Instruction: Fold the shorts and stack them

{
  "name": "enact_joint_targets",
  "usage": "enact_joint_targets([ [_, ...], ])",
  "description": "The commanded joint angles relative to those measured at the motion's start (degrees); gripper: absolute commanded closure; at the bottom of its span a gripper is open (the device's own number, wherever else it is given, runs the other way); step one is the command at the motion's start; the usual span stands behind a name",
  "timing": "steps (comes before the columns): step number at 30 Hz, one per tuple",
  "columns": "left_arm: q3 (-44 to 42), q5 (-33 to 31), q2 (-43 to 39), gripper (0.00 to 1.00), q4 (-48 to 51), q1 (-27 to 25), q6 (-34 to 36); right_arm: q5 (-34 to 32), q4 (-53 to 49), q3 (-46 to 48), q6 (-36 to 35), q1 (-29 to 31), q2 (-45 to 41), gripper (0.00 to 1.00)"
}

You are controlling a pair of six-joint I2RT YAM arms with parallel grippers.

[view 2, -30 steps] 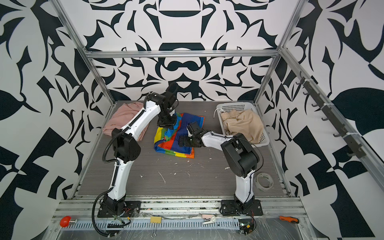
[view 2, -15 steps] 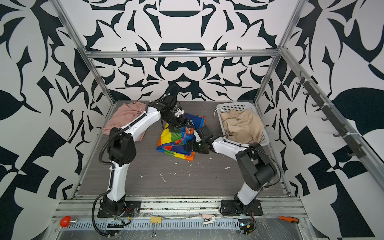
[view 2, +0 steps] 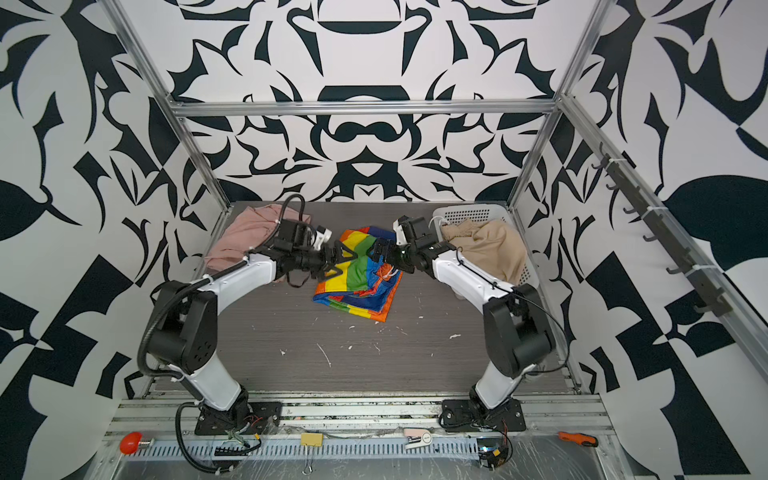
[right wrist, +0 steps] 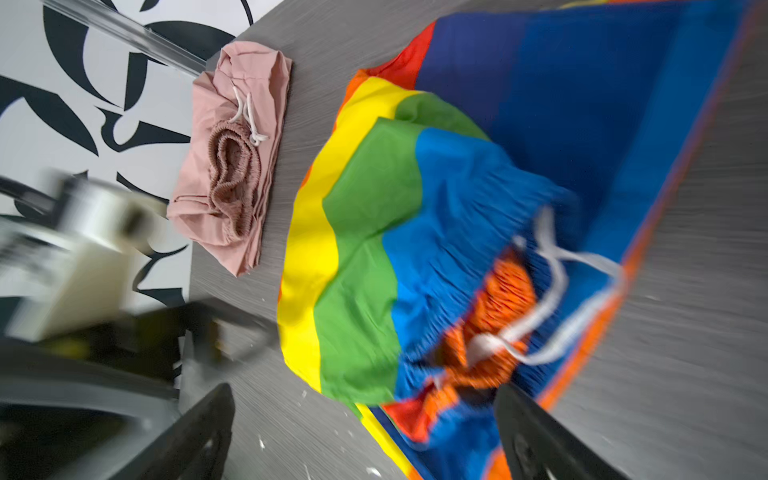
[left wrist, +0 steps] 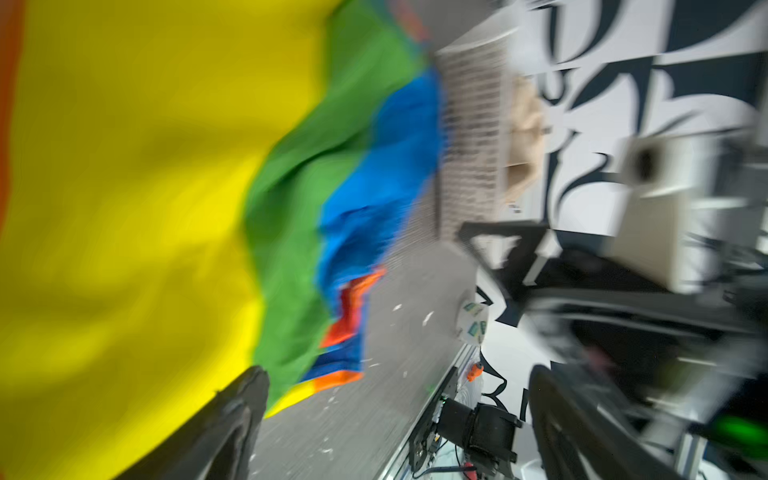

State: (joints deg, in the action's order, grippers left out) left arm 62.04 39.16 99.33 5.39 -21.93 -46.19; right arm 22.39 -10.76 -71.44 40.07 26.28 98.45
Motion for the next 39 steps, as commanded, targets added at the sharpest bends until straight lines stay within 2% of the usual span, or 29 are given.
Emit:
enact_joint_targets([
  [1,-3.07,0.50,0.06,0.01,-10.26,-0.10,-3.67,3.04,6.92,-4.93,6.47,1.30,3.86,0.00],
  [3,-5.28,0.48,0.38,0.01,-10.65,-0.13,-3.51,4.39,9.80,-6.68,8.79,1.79,7.04,0.01],
  [7,-8.67,0.13,0.71,0.01,-9.95,-0.04,-1.79,6.05,10.57,-8.68,8.56,1.89,12.49,0.00],
  [13,-13.55,-2.42,-0.67,0.01,-7.27,0.31,2.33,4.77,7.25,-4.26,1.74,-1.21,17.25,0.00],
  [17,-12.20,-3.81,-2.89,0.01,-3.49,0.31,6.37,6.22,7.88,-1.17,-0.32,-2.72,17.03,0.00],
  [20,-6.54,-9.81,-7.80,0.01,5.68,0.26,14.16,7.28,6.39,-0.76,-1.79,-2.72,13.60,0.00],
  [23,-0.08,-20.37,-12.32,0.01,13.34,0.30,22.22,7.57,4.35,-0.26,-2.58,-2.98,7.32,0.00],
  [26,4.27,-33.87,-11.45,0.01,16.16,1.06,23.50,5.41,0.71,0.23,-4.71,-3.49,1.59,0.00],
  [27,6.47,-34.47,-9.50,0.01,17.74,1.86,24.20,4.76,-0.58,0.45,-5.63,-3.72,0.08,0.00],
  [29,11.57,-27.97,-4.49,0.01,19.80,3.34,27.98,3.46,-2.06,1.37,-6.96,-4.11,-2.47,0.00],
  [35,30.22,-20.00,14.20,0.01,34.11,3.61,34.01,4.13,-2.51,7.68,-7.07,-6.51,-9.05,0.00],
  [39,35.49,-15.47,21.45,0.00,37.38,3.66,34.20,5.51,-3.10,10.53,-7.23,-8.38,-12.49,0.00],
])
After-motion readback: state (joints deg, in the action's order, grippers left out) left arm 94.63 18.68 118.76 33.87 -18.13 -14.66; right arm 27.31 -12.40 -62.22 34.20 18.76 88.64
